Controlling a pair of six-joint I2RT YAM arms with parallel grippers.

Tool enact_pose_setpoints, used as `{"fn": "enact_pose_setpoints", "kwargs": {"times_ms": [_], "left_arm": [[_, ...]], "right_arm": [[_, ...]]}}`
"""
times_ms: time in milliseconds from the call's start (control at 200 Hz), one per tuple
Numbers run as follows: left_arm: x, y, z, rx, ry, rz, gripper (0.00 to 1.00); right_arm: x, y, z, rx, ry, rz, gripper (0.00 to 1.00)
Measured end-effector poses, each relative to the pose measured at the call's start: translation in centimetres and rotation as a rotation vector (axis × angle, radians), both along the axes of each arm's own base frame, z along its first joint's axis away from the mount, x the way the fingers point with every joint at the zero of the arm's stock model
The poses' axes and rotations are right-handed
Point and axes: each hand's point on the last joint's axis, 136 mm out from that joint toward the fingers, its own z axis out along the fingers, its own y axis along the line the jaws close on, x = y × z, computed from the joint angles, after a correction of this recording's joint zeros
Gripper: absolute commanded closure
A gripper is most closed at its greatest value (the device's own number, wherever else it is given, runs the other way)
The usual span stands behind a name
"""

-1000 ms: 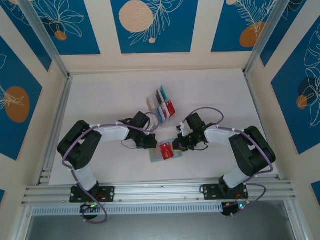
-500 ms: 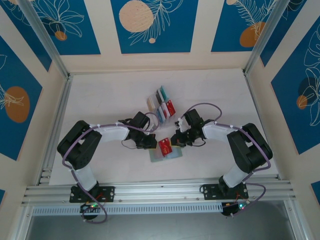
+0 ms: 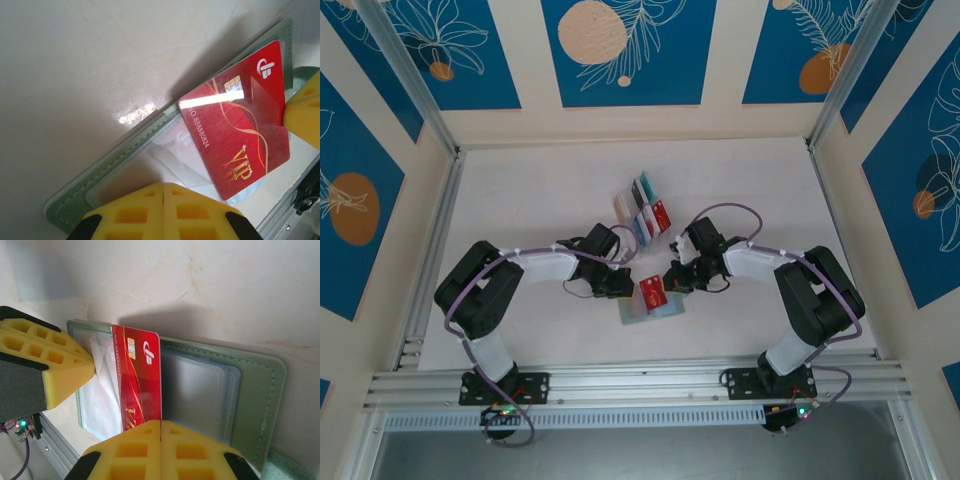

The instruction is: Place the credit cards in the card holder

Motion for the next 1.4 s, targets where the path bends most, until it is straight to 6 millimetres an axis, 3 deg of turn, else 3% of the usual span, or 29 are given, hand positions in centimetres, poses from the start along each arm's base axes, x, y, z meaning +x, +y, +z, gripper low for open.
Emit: {"fn": "enact_pose_setpoints", "kwargs": {"times_ms": [830, 1030, 1395], "left_arm": [[0.0, 0.0, 0.0, -0.002, -0.001, 0.0, 0.95], [-0.3, 0.1, 0.3, -0.018, 0.013, 0.005, 0.94], [-0.2, 1.5, 2.7, -0.088, 0.0, 0.065, 0.93]], "right_arm": [[-0.7, 1.5, 0.1, 0.039, -0.013, -0.046, 1.0], [-0.9, 1.6, -0.7, 0.033, 0.013, -0.047, 1.0], [-0.9, 1.6, -1.0, 0.028, 0.024, -0.052, 1.0]]}}
